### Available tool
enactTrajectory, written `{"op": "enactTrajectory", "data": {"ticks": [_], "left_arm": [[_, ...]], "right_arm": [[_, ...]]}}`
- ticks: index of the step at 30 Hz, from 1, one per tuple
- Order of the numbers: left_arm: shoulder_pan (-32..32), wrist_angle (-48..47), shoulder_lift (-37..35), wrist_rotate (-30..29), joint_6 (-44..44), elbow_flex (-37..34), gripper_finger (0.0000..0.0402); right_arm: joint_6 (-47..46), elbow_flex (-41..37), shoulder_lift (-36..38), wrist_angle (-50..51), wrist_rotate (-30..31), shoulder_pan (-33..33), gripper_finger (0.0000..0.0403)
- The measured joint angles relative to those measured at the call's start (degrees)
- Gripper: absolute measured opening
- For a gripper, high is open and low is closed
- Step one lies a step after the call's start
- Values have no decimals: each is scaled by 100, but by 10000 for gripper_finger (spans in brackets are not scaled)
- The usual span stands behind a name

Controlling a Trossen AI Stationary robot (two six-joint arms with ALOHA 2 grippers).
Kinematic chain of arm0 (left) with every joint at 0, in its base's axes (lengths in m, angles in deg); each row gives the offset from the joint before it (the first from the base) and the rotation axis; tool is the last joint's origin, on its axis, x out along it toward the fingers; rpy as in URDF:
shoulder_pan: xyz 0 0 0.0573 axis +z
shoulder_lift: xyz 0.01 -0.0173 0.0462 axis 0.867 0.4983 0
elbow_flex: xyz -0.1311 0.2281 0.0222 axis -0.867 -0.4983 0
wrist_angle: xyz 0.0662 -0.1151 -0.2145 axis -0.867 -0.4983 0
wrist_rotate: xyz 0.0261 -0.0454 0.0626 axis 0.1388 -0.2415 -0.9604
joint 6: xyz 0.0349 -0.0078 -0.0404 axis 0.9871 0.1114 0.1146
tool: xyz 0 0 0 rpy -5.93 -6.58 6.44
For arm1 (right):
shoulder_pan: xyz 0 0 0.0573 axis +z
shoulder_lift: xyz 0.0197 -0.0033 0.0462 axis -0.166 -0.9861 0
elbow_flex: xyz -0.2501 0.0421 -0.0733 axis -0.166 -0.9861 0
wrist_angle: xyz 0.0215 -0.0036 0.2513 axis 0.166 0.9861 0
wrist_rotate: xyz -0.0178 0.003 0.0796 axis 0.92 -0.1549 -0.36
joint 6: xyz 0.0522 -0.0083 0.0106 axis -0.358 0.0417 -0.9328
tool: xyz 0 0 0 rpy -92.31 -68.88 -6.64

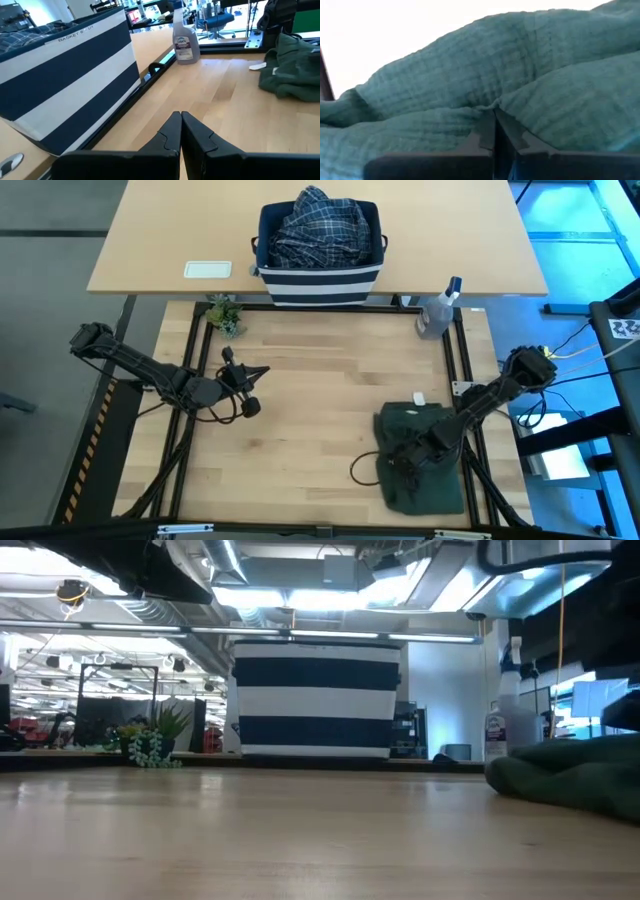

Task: Fold Laundry from Bin
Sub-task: Move the green polo shirt to the bottom right of the table

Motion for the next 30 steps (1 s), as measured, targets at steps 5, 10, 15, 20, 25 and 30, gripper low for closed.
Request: {"op": "enactTrajectory", "data": {"ticks": [5, 10, 15, 20, 25, 30], "left_arm": [[0, 0, 0, 0, -6, 0, 0], [0, 0, 0, -2, -11, 0, 0], [0, 2, 0, -4, -13, 0, 0], [0, -1, 0, -20, -13, 0, 0], [0, -2, -2, -28, -15, 0, 0], [0, -5, -2, -28, -15, 0, 0]], "right_arm": [[103, 0, 168, -370, 131, 14, 1], [463, 2, 509, -929, 622, -51, 1], [626, 11, 625, -822, 941, -334, 1], [675, 11, 497, -644, 1115, -751, 1], [802, 11, 296, -566, 1060, -1065, 1], [772, 9, 174, 10, 963, -1122, 1]]}}
